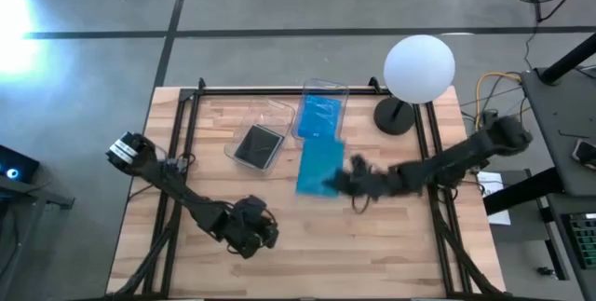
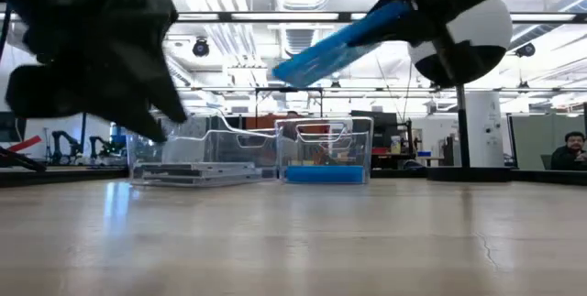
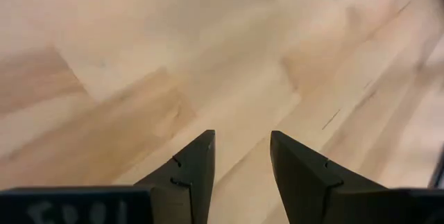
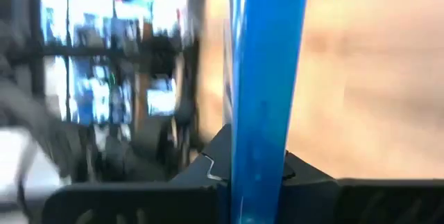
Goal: Pick & place jewel cases by type
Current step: Put the blue blu tray case into the right transparent bin, then return to Home Position
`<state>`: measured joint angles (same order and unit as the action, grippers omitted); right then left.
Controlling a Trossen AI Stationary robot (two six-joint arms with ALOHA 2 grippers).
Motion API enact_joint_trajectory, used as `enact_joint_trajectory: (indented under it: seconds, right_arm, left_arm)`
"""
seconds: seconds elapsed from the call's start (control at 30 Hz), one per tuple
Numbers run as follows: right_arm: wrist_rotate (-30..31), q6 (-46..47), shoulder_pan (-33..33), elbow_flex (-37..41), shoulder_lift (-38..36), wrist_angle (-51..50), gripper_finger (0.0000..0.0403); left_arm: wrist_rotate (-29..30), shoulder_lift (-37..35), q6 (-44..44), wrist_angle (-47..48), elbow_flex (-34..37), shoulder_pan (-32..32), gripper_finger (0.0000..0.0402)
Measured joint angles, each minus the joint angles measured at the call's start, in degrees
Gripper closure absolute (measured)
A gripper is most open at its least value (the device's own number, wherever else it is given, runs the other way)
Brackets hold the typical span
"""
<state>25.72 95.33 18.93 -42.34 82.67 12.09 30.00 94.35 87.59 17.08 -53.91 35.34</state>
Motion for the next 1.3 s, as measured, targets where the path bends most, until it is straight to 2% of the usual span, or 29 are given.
enact_joint_trajectory:
  seconds: [0.1,0.23,0.37,0.5,0.63,0.73,0.83,1.0,1.17,1.23,1.3]
  right_arm:
    - [0.9,-3.5,-7.3,2.6,-6.6,-2.6,0.0389]
    - [-6.8,-12.0,-21.2,2.5,-9.4,-7.1,0.039]
    - [-16.9,-20.0,-33.7,-0.3,-6.2,-7.7,0.039]
    - [-22.9,-23.7,-40.8,-5.4,-0.1,-9.3,0.039]
    - [-29.7,-25.3,-43.0,-11.8,8.0,-13.2,0.039]
    - [-30.5,-25.3,-43.0,-16.9,13.9,-15.9,0.038]
    - [-30.6,-25.4,-42.9,-22.5,17.8,-23.3,0.0352]
    - [-27.3,-30.6,-42.8,-29.8,19.1,-37.8,0.0285]
    - [-23.9,-40.7,-42.5,-36.2,18.6,-52.6,0.0221]
    - [-24.6,-44.5,-42.3,-37.6,17.9,-56.5,0.02]
    - [-28.6,-47.5,-41.6,-37.7,17.2,-58.0,0.0183]
  left_arm:
    - [3.2,-2.0,0.0,0.2,0.0,-0.1,0.028]
    - [7.3,-4.8,-0.3,0.5,0.0,-1.0,0.028]
    - [10.3,-8.2,-0.4,0.6,0.0,-2.5,0.028]
    - [13.0,-12.3,-0.6,0.7,0.0,-4.2,0.028]
    - [13.7,-16.9,-3.3,0.7,0.0,-5.9,0.028]
    - [13.8,-20.0,-7.9,0.8,0.0,-6.9,0.028]
    - [13.8,-22.7,-11.4,1.0,0.0,-7.6,0.028]
    - [15.9,-25.9,-16.7,1.5,0.0,-7.8,0.028]
    - [16.6,-28.0,-20.3,4.7,-0.1,-9.3,0.028]
    - [16.6,-28.7,-20.9,6.1,-0.1,-10.2,0.028]
    - [15.9,-29.5,-21.0,8.1,-0.1,-11.0,0.028]
